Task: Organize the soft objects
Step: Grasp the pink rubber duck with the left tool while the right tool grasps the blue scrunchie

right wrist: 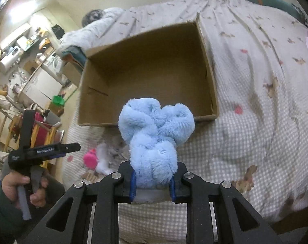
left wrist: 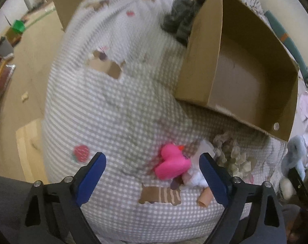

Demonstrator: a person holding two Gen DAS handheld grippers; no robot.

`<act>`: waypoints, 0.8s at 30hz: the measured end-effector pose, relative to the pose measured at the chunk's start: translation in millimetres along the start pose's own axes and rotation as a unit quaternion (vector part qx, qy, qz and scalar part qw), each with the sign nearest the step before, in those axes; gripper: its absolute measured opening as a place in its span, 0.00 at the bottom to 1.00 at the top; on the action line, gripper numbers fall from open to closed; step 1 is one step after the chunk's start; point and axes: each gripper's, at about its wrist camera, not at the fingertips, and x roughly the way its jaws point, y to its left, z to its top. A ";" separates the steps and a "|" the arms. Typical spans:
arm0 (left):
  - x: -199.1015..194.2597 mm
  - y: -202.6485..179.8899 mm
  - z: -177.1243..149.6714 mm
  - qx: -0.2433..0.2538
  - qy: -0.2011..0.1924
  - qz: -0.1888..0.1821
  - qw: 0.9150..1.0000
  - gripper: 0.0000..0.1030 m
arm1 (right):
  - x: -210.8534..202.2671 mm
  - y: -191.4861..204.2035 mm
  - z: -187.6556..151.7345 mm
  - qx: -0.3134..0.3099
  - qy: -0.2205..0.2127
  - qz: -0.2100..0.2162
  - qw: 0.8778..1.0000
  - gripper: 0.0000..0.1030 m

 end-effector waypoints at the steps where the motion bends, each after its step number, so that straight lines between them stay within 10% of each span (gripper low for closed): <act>1: 6.9 -2.9 0.3 0.001 0.012 -0.004 1.000 0.86 | 2.5 0.4 1.5 0.000 -0.001 0.003 1.000 0.25; 9: 39.6 -23.2 -1.1 0.017 0.043 -0.030 0.998 0.35 | 22.9 1.4 7.1 -0.002 0.014 -0.004 1.000 0.25; 24: 1.3 -20.9 -16.6 0.012 -0.053 0.023 0.998 0.31 | 11.9 2.6 9.2 -0.010 0.003 0.008 1.000 0.25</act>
